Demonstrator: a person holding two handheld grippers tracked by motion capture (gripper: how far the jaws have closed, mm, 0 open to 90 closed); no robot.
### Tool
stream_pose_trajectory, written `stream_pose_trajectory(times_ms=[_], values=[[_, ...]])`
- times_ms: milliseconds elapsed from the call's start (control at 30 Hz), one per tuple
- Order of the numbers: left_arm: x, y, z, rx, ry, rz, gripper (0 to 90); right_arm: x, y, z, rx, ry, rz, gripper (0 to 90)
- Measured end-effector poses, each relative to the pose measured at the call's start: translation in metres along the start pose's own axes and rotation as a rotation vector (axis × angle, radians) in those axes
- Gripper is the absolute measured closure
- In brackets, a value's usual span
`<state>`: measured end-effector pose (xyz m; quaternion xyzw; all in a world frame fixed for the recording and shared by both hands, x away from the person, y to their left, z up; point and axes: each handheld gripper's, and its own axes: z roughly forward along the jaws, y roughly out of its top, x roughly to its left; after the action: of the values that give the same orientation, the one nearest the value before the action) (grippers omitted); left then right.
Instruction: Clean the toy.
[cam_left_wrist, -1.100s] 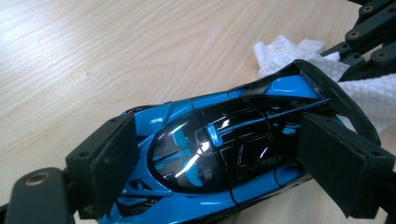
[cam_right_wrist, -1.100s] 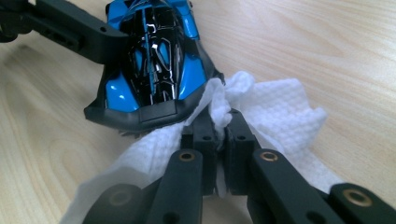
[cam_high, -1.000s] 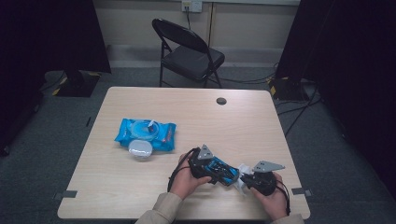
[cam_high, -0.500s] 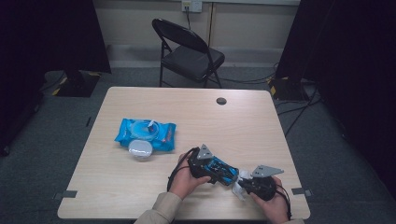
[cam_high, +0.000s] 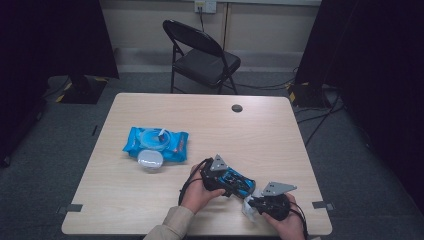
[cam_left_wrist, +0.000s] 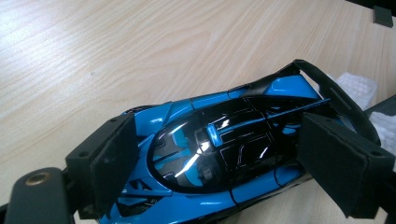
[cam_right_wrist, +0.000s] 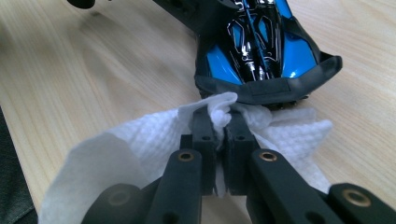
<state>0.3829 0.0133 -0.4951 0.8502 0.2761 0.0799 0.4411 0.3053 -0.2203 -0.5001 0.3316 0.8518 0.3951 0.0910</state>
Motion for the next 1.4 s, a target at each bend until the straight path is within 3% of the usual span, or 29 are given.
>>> stream_pose_trajectory(times_ms=[433,667,800,967,1133,1400], values=[[0.000,0.000,0.000,-0.006,0.000,0.000,12.7,0.006,0.003,0.003,0.009,0.023,-0.024,86.0],[0.000,-0.001,0.000,-0.007,0.001,0.001,12.7,0.012,0.006,0.004,0.009,0.061,-0.044,86.0],[0.000,-0.001,0.000,-0.007,0.001,0.001,12.7,0.021,0.016,0.001,-0.035,0.098,-0.060,86.0],[0.000,-0.001,0.000,-0.010,0.001,-0.001,12.7,0.023,0.027,-0.011,-0.100,0.104,-0.061,86.0],[0.000,-0.001,0.000,-0.012,0.001,-0.003,12.7,0.013,0.033,-0.025,-0.171,0.070,-0.031,85.9],[0.000,-0.001,0.000,-0.008,0.000,0.000,12.7,-0.017,0.028,-0.037,-0.232,-0.030,0.048,85.8]])
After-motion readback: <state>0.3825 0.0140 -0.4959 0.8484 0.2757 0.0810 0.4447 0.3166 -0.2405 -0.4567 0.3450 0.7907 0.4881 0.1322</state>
